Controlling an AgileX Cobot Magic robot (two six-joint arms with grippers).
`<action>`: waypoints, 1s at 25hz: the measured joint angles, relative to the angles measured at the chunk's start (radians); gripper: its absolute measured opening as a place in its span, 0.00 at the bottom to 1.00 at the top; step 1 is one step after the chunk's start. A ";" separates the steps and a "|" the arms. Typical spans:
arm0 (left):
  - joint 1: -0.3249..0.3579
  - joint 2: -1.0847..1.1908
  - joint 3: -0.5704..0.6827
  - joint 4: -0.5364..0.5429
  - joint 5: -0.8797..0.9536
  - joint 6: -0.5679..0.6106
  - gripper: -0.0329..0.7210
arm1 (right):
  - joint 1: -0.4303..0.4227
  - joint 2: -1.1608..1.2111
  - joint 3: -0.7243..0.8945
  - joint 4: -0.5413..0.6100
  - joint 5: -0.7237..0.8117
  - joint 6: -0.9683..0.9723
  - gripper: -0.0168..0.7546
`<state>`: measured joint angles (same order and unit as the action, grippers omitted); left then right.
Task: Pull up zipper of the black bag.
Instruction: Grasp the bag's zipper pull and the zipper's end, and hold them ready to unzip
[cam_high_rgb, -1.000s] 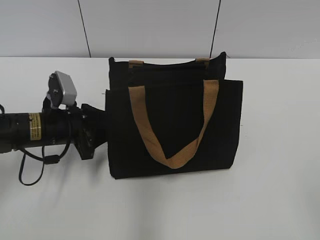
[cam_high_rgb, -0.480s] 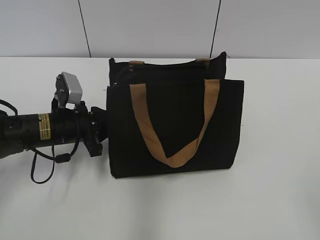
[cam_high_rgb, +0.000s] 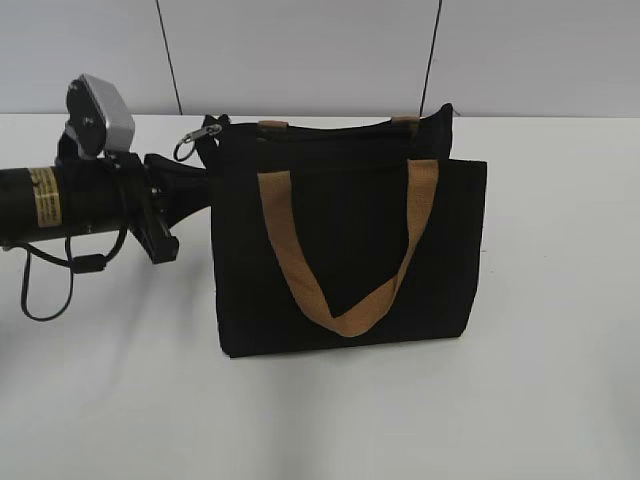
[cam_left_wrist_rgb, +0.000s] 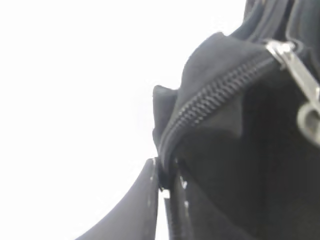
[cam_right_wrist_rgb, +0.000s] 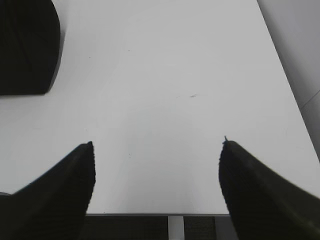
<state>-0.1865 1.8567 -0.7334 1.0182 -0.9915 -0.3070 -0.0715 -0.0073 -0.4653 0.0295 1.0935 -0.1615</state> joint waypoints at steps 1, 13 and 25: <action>0.001 -0.029 0.000 0.000 0.029 0.000 0.07 | 0.000 0.000 0.000 0.000 0.000 0.000 0.78; 0.002 -0.237 0.001 0.001 0.250 -0.034 0.07 | 0.000 0.000 -0.011 0.057 -0.001 0.013 0.78; 0.002 -0.283 0.001 0.083 0.306 -0.214 0.07 | 0.000 0.431 -0.243 0.223 -0.093 -0.009 0.78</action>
<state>-0.1845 1.5738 -0.7326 1.1016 -0.6851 -0.5215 -0.0715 0.4239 -0.7087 0.2529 1.0000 -0.1702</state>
